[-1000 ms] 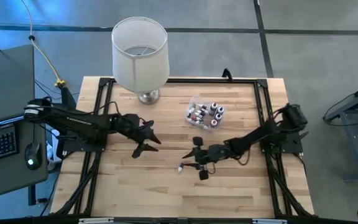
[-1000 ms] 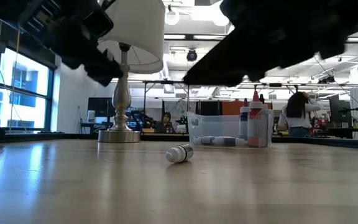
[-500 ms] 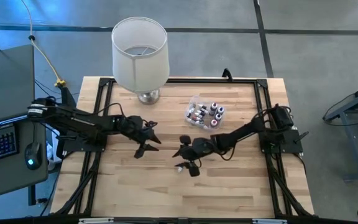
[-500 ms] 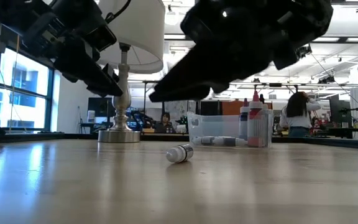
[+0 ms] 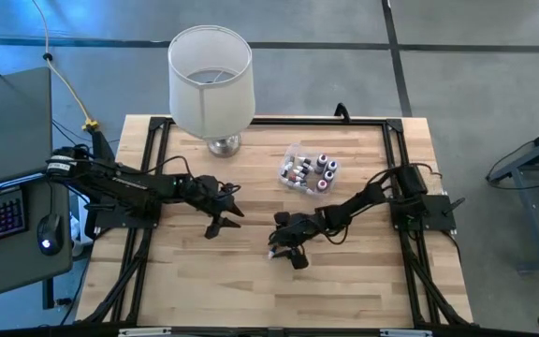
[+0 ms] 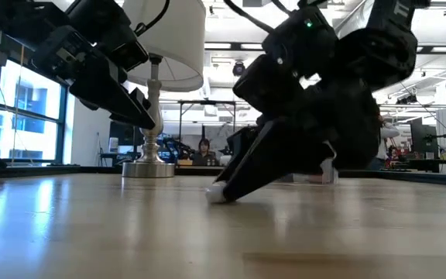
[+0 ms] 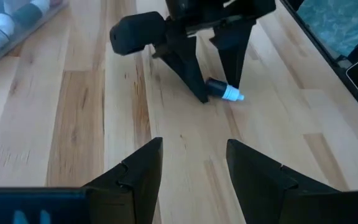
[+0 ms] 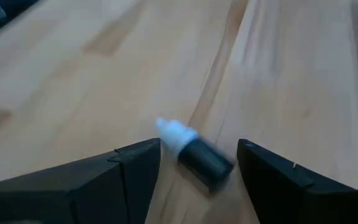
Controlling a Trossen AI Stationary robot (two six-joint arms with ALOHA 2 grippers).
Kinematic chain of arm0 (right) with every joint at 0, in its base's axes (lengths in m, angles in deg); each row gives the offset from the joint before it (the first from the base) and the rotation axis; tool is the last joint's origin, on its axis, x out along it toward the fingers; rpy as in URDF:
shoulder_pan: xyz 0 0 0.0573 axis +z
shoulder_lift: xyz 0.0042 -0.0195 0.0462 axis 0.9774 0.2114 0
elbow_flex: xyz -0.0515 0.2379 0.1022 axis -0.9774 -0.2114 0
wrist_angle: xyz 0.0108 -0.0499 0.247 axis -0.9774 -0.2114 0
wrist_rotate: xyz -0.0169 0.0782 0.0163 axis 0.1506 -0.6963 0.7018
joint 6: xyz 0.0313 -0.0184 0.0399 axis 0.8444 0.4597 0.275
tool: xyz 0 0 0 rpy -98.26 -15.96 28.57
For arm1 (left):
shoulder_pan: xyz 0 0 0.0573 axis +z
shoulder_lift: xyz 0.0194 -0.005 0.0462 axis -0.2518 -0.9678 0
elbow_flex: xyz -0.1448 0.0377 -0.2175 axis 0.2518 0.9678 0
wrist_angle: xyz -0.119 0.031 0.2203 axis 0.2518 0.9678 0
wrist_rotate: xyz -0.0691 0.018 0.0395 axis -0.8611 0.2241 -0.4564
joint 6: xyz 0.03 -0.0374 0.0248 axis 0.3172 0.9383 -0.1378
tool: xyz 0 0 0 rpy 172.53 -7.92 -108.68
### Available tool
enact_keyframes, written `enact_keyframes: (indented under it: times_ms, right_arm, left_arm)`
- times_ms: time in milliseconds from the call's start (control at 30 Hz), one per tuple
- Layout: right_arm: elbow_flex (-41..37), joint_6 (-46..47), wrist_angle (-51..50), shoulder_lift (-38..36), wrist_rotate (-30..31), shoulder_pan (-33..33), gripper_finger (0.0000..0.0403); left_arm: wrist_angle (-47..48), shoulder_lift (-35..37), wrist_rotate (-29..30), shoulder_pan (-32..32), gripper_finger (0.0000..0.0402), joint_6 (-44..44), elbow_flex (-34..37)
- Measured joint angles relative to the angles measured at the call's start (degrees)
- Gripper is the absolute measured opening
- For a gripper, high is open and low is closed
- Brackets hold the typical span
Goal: Pick & Place food coloring
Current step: Put the small blue food coloring bottle into the transparent bin
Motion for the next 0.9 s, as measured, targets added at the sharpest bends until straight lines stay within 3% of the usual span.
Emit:
enact_keyframes:
  times_ms: [300,633,767,900]
  right_arm:
    - [0.2,-3.5,2.0,3.1,2.2,0.0,0.0200]
    - [0.1,2.2,4.7,3.3,4.6,0.0,0.0105]
    - [-0.1,3.5,7.5,2.4,11.2,-0.1,0.0068]
    - [0.0,-0.3,5.0,-4.1,22.4,-1.4,0.0067]
  left_arm:
    - [0.1,0.0,0.1,0.0,0.0177,0.1,0.0]
    - [0.2,0.0,0.2,0.0,0.0177,0.2,0.0]
    - [0.3,0.0,0.2,0.0,0.0177,0.8,0.0]
    - [0.6,0.0,0.1,0.0,0.0177,1.4,0.0]
